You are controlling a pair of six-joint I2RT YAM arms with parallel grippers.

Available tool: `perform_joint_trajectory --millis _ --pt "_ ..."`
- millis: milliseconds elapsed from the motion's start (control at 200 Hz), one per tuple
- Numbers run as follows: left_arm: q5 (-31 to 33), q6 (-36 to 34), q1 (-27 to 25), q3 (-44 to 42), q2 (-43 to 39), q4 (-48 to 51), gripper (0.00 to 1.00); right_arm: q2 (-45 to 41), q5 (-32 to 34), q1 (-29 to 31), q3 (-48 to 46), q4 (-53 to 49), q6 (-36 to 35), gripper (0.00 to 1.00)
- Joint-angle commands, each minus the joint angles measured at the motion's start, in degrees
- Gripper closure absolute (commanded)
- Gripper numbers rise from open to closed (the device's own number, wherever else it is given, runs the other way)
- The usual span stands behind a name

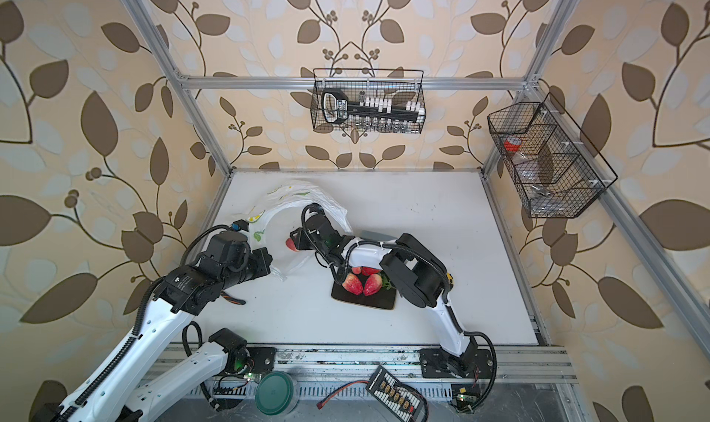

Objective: Take the fake fruits out of the plastic bag
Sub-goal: 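Lower the strawberry onto the black pad with the right gripper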

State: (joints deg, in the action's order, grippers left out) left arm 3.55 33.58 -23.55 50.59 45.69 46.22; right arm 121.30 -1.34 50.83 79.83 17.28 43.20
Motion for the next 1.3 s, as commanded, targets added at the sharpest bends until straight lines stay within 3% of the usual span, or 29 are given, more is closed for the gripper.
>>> perform_joint_trajectory --millis 0,290,630,780,985,1295 --pt "3.86 3.27 0.22 0.48 2.20 -4.95 1.00 -6.70 -3.04 0.85 -3.25 -4.43 -10.69 0.66" --pt "5.85 6.26 0.24 -1.16 3.87 -8.84 1.00 -25.40 -4.57 1.47 -15.45 -16.62 -22.64 0.66" --pt "5.06 6.96 0.24 -2.76 4.47 -10.47 1.00 -45.66 10.50 0.96 -31.82 -27.79 -18.51 0.64" --pt "4.23 6.48 0.19 -3.35 4.15 -10.27 1.00 -47.08 14.97 0.42 -36.29 -26.23 -14.78 0.63" --pt "3.70 6.23 0.20 -3.54 3.86 -9.90 1.00 -43.77 15.98 -1.07 -38.78 -20.31 -11.43 0.59" --pt "0.10 6.76 0.17 -5.99 5.06 -13.13 1.00 -42.61 17.74 -2.41 -40.40 -18.32 -12.58 0.36"
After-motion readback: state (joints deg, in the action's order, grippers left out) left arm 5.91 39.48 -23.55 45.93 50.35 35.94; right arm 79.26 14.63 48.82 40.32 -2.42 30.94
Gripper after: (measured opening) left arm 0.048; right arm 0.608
